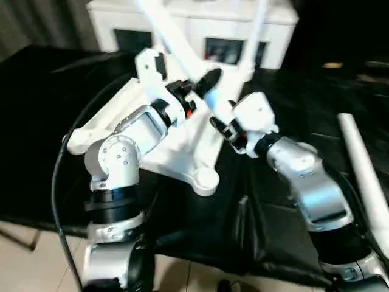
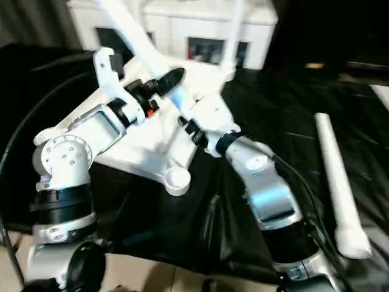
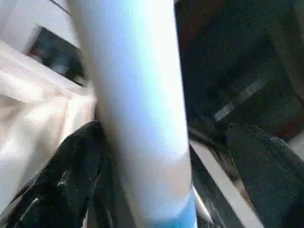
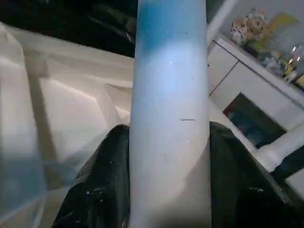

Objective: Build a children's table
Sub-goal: Pick table leg

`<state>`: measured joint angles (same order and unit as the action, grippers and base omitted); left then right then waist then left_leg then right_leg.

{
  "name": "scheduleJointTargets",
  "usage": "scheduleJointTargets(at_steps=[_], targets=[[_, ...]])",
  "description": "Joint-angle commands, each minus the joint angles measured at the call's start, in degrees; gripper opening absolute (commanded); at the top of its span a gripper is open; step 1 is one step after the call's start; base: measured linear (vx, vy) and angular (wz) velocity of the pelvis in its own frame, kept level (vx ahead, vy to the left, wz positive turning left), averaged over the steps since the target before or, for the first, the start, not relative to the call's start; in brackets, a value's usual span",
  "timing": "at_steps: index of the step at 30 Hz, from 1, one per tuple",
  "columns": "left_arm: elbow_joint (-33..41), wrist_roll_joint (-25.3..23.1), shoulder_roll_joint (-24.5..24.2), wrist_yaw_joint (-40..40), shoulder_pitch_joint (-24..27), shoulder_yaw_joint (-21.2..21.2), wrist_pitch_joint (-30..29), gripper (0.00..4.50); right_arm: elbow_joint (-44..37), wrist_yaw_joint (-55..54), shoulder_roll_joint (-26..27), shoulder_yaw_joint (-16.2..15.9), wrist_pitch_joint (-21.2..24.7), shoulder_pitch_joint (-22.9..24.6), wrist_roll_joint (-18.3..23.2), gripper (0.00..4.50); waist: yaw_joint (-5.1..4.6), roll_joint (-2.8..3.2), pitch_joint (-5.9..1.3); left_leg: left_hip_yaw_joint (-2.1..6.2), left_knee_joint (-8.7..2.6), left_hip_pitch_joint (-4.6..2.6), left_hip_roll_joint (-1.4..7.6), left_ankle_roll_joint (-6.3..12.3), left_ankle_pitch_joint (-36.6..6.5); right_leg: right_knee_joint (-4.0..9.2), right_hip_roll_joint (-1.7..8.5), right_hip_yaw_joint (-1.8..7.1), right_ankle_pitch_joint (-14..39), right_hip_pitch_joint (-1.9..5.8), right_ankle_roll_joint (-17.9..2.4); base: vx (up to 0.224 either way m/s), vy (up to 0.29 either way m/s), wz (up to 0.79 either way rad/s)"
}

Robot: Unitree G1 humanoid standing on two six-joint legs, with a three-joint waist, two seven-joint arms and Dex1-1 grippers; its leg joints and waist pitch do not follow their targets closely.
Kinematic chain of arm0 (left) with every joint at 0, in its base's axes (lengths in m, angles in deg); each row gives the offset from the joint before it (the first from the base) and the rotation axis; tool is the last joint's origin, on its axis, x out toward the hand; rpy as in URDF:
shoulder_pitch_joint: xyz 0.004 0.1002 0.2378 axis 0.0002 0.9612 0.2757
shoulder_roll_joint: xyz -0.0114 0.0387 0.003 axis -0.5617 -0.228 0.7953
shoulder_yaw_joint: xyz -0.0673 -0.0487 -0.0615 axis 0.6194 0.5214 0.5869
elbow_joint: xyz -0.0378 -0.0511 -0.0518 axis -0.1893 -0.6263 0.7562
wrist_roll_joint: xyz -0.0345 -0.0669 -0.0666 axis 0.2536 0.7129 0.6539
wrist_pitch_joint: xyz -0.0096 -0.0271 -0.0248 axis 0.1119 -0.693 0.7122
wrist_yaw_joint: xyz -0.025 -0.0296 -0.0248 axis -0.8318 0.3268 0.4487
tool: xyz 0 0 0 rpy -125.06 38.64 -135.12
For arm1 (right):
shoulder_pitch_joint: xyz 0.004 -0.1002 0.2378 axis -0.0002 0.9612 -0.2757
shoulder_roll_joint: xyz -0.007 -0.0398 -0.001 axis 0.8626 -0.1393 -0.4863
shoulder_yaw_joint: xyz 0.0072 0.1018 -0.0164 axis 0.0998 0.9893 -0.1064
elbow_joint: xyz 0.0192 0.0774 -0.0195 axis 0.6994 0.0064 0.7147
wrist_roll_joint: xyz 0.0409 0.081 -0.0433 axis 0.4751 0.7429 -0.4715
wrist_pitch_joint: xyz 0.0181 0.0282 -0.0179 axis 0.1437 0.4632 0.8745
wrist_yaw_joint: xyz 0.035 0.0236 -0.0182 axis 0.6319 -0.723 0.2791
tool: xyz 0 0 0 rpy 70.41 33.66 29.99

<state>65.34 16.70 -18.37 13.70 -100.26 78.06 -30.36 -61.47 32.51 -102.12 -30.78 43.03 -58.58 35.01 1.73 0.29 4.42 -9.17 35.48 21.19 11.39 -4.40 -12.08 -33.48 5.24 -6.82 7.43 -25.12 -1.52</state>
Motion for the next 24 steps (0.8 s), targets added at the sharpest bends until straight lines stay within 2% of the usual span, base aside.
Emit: scheduleJointTargets(at_steps=[1,2,4,6,8,10,12,14,18,19,23,24], targets=[[-1.2,1.6,1.4,-4.0,-1.8,2.8,0.9,4.50,0.5,-1.4,-0.6,-1.4,-2.7,-1.2,-3.1,1.88,0.40,-1.09,-6.10,-0.46,-2.59,0.32,0.34,9.54,4.4,1.70,2.31,3.13,3.8,4.96,-12.8,0.000,0.000,0.00],[-1.6,1.7,1.5,-4.9,-2.0,3.2,1.3,4.50,0.7,-1.8,-0.7,-1.6,-3.0,-1.2,-3.5,1.88,0.40,-1.25,-5.85,-0.55,-2.59,0.49,0.31,10.32,3.7,1.90,2.17,3.02,4.9,4.91,-12.8,0.000,0.000,0.00],[-2.5,2.1,1.9,-6.9,-2.6,4.5,2.2,4.13,1.1,-3.2,-0.5,-2.3,-3.4,-1.3,-5.1,1.88,0.53,-1.20,-5.60,-0.63,-2.59,0.48,0.29,9.96,1.3,2.39,2.17,2.91,9.5,4.87,-11.5,0.000,0.000,0.00],[-2.8,2.1,1.9,-7.2,-2.6,4.7,2.1,4.10,1.2,-3.7,-0.4,-2.5,-3.4,-1.3,-5.6,1.88,0.43,-1.10,-5.33,-0.58,-2.81,0.26,0.54,8.16,-1.7,2.93,2.03,2.71,14.8,4.65,-9.4,0.000,0.000,0.00],[-2.8,2.4,2.0,-7.3,-2.5,4.8,2.0,3.82,1.3,-3.9,-0.3,-2.5,-3.5,-1.3,-5.8,1.88,0.38,-0.99,-5.14,-0.58,-2.96,-0.05,0.68,6.64,-4.2,3.35,2.01,2.66,17.7,4.36,-8.2,0.000,0.000,0.00],[-2.6,3.6,2.4,-7.6,-2.3,5.0,1.3,3.65,1.8,-4.5,0.1,-2.8,-4.1,-1.2,-6.7,1.88,0.27,-0.78,-5.08,-0.50,-3.08,-0.16,0.77,5.30,-5.8,3.31,1.95,2.65,17.9,4.30,-7.7,0.000,0.000,0.00],[-2.3,4.2,2.6,-7.8,-2.2,4.7,1.2,3.51,2.0,-4.7,0.4,-2.8,-4.3,-1.1,-7.1,1.88,0.13,-0.94,-5.05,-0.51,-3.20,-0.14,0.73,4.25,-7.7,3.45,1.95,2.60,18.8,4.43,-6.9,0.000,0.000,0.00],[-1.9,5.2,2.9,-8.0,-2.0,4.4,0.9,3.26,2.0,-4.9,0.6,-3.0,-4.4,-1.0,-7.3,1.88,0.12,-1.01,-5.06,-0.59,-3.17,-0.12,0.60,4.07,-7.9,3.51,1.91,2.64,19.0,4.37,-6.4,0.000,0.000,0.00],[-1.7,6.0,3.1,-8.1,-1.9,3.7,0.6,3.13,2.2,-5.2,1.3,-3.2,-4.3,-1.0,-7.6,1.88,0.13,-1.05,-5.14,-0.60,-3.14,0.06,0.56,4.05,-7.2,3.42,1.88,2.66,18.8,4.45,-5.7,0.000,0.000,0.00],[-1.7,6.3,3.2,-8.3,-1.8,3.6,0.7,2.90,2.4,-5.3,1.6,-3.2,-4.3,-1.1,-7.8,1.88,0.15,-1.02,-5.19,-0.57,-3.12,0.09,0.56,4.08,-7.0,3.36,1.88,2.65,18.5,4.49,-5.7,0.000,0.000,0.00],[-1.9,6.7,2.7,-8.4,-1.6,3.1,1.0,2.75,2.7,-5.4,2.0,-3.1,-4.8,-1.3,-8.1,1.88,0.21,-1.00,-5.32,-0.60,-3.02,0.17,0.54,4.16,-6.1,3.13,1.93,2.74,16.8,4.52,-6.2,0.000,0.000,0.00],[-2.0,6.9,2.6,-8.5,-1.6,3.3,1.1,2.56,2.8,-6.1,2.1,-3.1,-5.4,-1.5,-8.6,1.88,0.18,-1.02,-5.38,-0.58,-3.01,0.24,0.56,4.34,-5.5,2.94,1.90,2.77,15.7,4.62,-6.7,0.000,0.000,0.00]])
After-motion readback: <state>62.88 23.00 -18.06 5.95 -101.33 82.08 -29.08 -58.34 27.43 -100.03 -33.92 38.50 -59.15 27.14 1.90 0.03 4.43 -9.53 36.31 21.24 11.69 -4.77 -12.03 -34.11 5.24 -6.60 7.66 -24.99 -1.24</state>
